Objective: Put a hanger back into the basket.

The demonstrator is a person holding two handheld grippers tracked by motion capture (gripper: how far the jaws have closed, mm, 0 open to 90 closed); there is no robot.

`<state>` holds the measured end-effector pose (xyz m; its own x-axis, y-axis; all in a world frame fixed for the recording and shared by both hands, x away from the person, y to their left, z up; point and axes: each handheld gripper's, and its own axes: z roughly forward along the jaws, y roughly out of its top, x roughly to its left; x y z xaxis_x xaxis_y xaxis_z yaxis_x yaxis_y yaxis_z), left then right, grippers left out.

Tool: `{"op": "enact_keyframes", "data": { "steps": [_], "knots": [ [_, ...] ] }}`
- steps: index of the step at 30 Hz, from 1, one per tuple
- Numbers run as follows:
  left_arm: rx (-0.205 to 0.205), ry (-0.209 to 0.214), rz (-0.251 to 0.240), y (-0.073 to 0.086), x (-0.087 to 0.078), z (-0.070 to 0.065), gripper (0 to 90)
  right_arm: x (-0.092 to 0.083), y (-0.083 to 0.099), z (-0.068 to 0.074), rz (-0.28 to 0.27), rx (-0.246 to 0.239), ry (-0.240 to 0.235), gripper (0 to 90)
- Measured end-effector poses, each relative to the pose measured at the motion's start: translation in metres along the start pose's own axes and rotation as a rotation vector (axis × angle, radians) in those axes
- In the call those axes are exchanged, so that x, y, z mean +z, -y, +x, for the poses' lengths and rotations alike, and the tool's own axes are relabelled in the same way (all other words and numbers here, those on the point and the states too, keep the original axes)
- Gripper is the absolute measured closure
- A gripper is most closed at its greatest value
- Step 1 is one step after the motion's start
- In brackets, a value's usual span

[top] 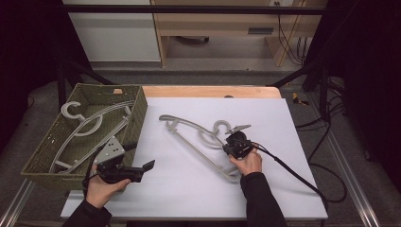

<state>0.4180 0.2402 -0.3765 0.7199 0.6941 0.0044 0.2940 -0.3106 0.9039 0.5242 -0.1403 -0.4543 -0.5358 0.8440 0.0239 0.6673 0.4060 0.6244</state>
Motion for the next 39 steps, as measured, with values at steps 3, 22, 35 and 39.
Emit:
{"op": "enact_keyframes", "data": {
  "steps": [3, 22, 35, 39],
  "knots": [
    [0.001, 0.000, -0.002, 0.000, -0.001, 0.000, 9.5, -0.009, -0.002, -0.001, -0.034, 0.006, -0.020, 82.4],
    [0.005, 0.004, 0.003, 0.000, 0.002, -0.002, 9.6, 0.001, 0.012, -0.001, 0.043, -0.050, 0.012, 81.8],
    [0.002, 0.007, 0.006, 0.001, 0.002, -0.002, 9.5, -0.006, -0.015, -0.002, -0.086, -0.056, 0.009, 62.7],
    [0.003, 0.009, 0.005, 0.001, 0.002, -0.002, 9.5, 0.009, -0.024, -0.002, -0.061, -0.059, 0.016, 62.2]
  ]
}}
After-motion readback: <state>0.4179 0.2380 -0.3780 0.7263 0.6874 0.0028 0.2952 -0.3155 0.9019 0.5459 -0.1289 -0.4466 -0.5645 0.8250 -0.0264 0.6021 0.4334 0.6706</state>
